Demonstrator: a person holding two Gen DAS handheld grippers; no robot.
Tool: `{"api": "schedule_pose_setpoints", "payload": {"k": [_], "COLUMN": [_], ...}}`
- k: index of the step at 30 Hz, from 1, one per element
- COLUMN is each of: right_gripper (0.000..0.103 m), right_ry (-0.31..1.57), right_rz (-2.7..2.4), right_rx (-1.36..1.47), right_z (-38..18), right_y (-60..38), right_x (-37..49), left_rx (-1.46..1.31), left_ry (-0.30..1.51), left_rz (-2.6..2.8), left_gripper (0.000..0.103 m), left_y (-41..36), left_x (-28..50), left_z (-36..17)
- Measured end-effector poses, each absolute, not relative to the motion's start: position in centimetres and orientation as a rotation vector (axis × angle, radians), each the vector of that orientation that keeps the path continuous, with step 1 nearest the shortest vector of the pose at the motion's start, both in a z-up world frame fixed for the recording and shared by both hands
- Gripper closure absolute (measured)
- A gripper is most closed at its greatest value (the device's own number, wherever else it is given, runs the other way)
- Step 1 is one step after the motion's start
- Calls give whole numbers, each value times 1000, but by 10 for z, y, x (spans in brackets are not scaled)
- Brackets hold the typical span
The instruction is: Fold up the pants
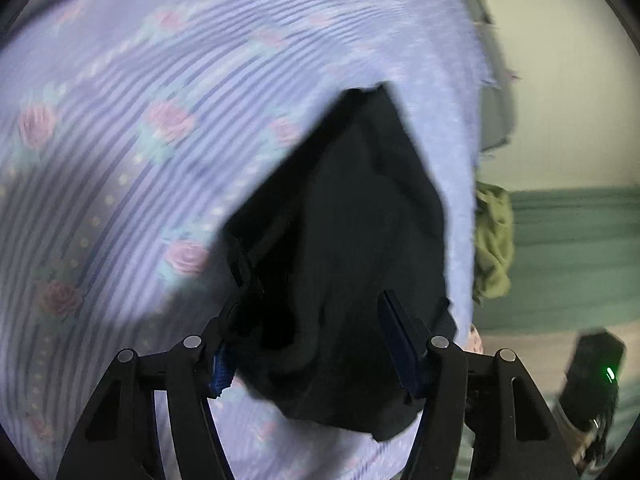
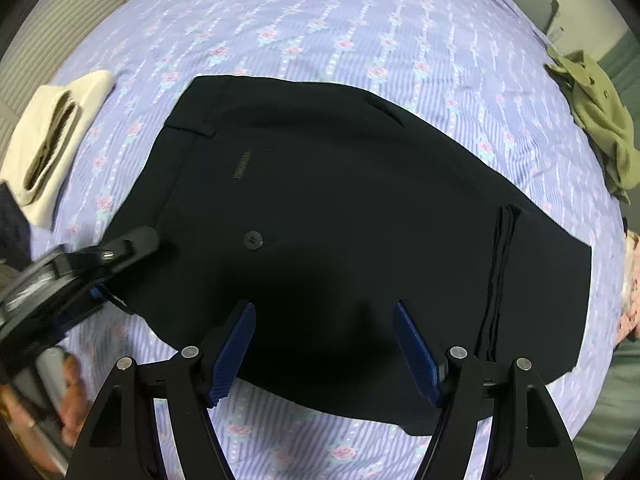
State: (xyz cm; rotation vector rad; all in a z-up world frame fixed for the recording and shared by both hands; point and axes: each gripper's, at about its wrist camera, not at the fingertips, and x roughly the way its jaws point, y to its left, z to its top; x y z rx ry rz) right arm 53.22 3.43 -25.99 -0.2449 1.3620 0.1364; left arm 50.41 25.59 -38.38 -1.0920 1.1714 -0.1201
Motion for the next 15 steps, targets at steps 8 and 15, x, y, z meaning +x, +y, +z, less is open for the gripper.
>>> {"api": "schedule_pose_setpoints", "payload": {"k": [8,15], "right_gripper": [31,31], "right_ry": [1350,1353], "right_rz": [107,100], "right_rx": [-206,-169], "right_z": [-267,-275], "right_y": [23,11], "right_x": [540,542], "left_rx": [-1101,-946], "left_ry": [1244,1137], "left_rz": [-66,-156], "left_gripper": [40,72], "left_y": [254,250], "left_x": [522,499], "left_z": [-401,-350]}}
